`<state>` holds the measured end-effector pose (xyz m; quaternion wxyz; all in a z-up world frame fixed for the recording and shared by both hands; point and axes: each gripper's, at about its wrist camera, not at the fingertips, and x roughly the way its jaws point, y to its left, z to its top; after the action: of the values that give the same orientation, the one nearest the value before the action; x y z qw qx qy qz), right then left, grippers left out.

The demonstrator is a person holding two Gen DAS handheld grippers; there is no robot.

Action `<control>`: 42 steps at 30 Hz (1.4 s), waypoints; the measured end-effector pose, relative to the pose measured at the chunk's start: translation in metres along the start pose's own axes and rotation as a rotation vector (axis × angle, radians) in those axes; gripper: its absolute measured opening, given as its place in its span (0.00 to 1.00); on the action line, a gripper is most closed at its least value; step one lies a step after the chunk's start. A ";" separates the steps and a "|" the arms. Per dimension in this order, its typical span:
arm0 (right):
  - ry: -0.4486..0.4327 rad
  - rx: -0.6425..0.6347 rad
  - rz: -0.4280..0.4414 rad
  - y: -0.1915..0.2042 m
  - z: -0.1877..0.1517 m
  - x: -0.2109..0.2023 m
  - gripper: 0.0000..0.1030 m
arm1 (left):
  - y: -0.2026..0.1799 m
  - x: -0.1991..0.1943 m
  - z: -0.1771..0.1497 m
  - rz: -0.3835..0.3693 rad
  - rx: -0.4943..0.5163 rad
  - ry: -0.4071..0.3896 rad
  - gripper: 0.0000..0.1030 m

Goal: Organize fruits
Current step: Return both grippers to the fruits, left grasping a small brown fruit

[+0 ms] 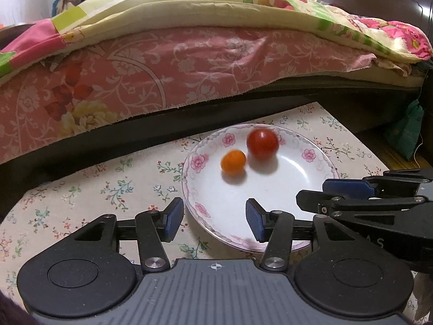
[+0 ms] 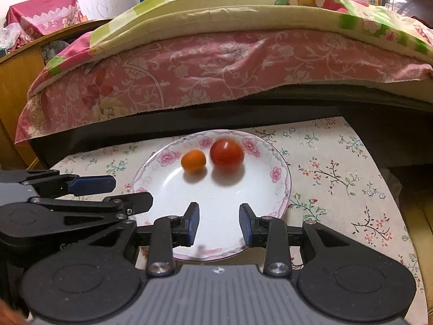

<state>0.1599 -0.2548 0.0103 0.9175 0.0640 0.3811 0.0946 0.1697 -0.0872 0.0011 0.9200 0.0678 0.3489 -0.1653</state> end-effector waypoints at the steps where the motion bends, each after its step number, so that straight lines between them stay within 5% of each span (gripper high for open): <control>1: -0.002 -0.002 0.003 0.001 0.000 -0.001 0.32 | 0.001 -0.002 0.000 0.001 -0.001 -0.001 0.58; 20: 0.000 -0.048 0.054 0.029 -0.015 -0.040 0.33 | 0.006 -0.051 -0.014 0.011 0.001 -0.012 0.60; 42: 0.099 -0.064 0.100 0.055 -0.066 -0.072 0.39 | 0.016 -0.092 -0.089 0.002 -0.050 0.111 0.61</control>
<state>0.0562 -0.2138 0.0234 0.8933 0.0486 0.4190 0.1554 0.0551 -0.0274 -0.0044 0.9007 0.0541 0.4035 -0.1518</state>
